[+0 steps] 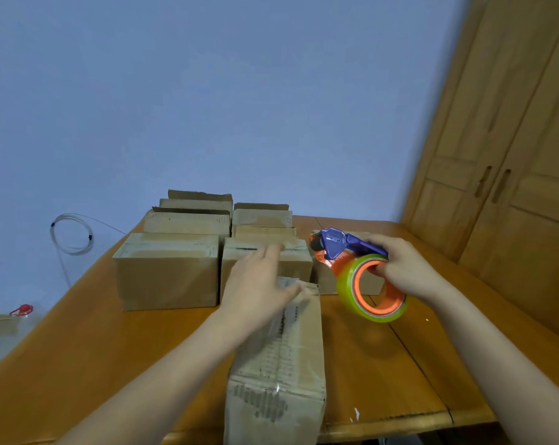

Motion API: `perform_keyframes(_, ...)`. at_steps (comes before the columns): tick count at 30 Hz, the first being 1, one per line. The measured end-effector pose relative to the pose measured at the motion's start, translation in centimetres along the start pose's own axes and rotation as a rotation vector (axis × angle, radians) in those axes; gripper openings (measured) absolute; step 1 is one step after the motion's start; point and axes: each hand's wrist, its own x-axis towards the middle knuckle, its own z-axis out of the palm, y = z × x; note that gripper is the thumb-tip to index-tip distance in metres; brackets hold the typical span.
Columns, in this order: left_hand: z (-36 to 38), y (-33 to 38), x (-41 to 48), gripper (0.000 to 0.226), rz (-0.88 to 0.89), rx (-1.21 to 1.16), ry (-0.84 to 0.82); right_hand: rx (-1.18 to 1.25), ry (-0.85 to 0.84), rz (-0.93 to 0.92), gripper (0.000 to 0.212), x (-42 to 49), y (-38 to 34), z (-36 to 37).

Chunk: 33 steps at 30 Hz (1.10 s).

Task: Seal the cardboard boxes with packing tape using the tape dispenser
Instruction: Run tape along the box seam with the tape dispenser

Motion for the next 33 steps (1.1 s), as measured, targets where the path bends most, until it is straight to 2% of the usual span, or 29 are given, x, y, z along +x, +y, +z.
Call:
perform_keyframes(2, -0.5, 0.1, 0.8, 0.065, 0.071, 0.068, 0.081, 0.003, -0.001, -0.021, 0.052, 0.3, -0.2, -0.3)
perform_keyframes(5, -0.5, 0.3, 2.1, 0.051, 0.201, 0.234, 0.145, 0.007, -0.006, -0.062, 0.055, 0.6, -0.6, -0.6)
perform_keyframes(10, 0.8, -0.7, 4.4, 0.022, 0.484, 0.355, 0.462, -0.031, -0.042, -0.094, 0.048, 1.3, -1.1, -0.9)
perform_keyframes(13, 0.2, -1.5, 5.5, 0.031, 0.643, 0.427, 0.587, -0.069, -0.031, -0.122, 0.047, 1.7, -1.0, -1.0)
perform_keyframes(15, -0.3, -2.2, 6.2, 0.024, 0.758, 0.473, 0.637, -0.096, -0.014, -0.148, 0.05, 2.0, -1.1, -1.0)
perform_keyframes(17, -0.8, -2.9, 7.0, 0.017, 0.849, 0.486, 0.656, -0.127, -0.004, -0.189, 0.052, 2.4, -1.3, -0.9)
perform_keyframes(22, -1.0, -4.3, 9.0, 0.027, 0.988, 0.459, 0.652, -0.246, -0.011, -0.228, 0.056, 3.1, -1.2, -0.8)
perform_keyframes(26, -0.6, -5.0, 9.9, 0.031, 1.024, 0.467, 0.646, -0.31, -0.009, -0.234, 0.058, 3.4, -0.6, -0.4)
perform_keyframes(31, 0.5, -6.0, 9.9, 0.025, 1.032, 0.451, 0.616, -0.364, -0.002, -0.212, 0.059, 3.4, 0.5, 0.5)
perform_keyframes(33, 1.2, -6.3, 9.8, 0.031, 1.028, 0.422, 0.608, -0.367, -0.016, -0.194, 0.06, 3.3, 1.0, 0.8)
